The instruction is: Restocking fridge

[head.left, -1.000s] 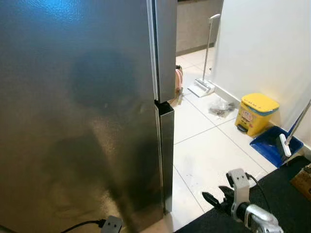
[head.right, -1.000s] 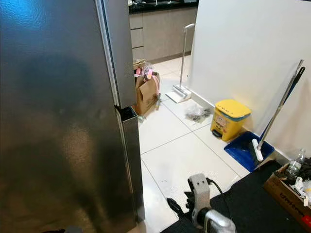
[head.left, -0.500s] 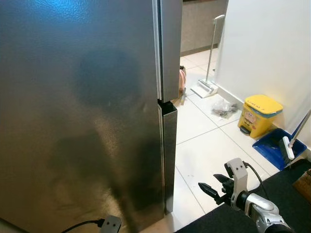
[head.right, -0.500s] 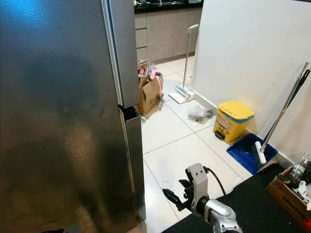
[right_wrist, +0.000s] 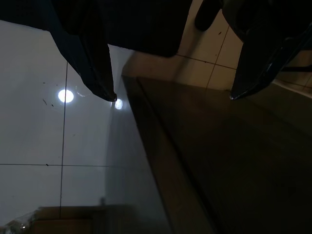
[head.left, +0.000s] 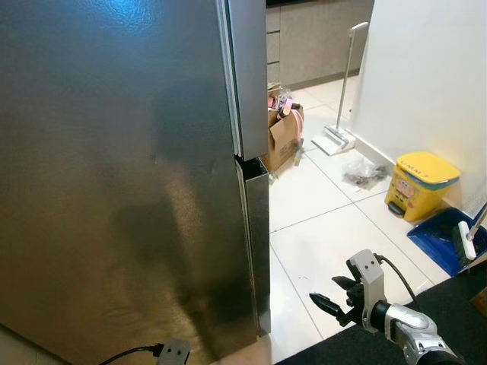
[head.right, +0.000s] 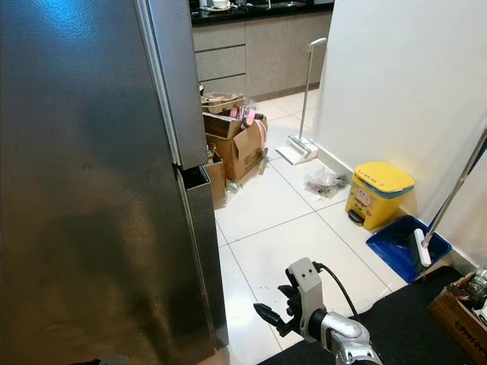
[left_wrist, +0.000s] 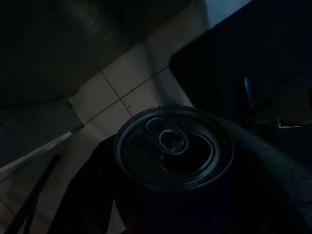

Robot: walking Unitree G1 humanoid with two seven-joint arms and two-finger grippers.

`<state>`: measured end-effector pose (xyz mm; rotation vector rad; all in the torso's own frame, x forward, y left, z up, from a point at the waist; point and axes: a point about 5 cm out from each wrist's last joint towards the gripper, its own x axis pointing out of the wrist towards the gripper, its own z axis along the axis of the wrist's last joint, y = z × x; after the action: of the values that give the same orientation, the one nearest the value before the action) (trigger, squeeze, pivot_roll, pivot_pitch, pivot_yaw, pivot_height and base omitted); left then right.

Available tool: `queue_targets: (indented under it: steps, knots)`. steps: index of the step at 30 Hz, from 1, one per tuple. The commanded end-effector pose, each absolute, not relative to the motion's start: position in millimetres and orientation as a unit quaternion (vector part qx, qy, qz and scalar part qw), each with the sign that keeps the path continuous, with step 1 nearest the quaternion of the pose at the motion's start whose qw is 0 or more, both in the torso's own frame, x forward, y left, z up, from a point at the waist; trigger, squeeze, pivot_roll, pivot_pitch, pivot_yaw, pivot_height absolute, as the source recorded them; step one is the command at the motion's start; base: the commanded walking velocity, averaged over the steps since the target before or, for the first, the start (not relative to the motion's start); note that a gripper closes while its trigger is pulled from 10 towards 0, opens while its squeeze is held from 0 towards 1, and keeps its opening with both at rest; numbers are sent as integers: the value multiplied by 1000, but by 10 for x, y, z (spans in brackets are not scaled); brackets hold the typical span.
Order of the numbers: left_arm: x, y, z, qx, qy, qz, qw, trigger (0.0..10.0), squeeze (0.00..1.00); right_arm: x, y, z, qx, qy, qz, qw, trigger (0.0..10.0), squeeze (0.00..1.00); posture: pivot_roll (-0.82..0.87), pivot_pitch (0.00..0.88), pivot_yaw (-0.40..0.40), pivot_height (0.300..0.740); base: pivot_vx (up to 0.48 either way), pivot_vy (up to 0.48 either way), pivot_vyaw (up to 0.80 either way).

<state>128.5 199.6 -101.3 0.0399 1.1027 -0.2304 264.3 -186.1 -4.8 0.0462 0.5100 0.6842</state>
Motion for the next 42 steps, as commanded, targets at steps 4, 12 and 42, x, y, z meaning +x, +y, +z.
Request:
queue_targets:
  steps: [4,12,42]
  knots:
    - [1299,1859,-1022,6,519,-134,844,10000,0,2616,-1813,-77,20,253,341,905,10000,0,24,0,2,740,0,-469,0]
    - [1310,1873,-1018,-2,516,-120,848,10000,0,2600,-1762,-94,22,254,349,902,10000,0,23,0,1,740,0,-176,0]
    - [1300,1856,-1016,0,510,-132,850,10000,0,3198,-1088,677,-27,42,382,923,10000,0,21,0,13,740,0,0,0]
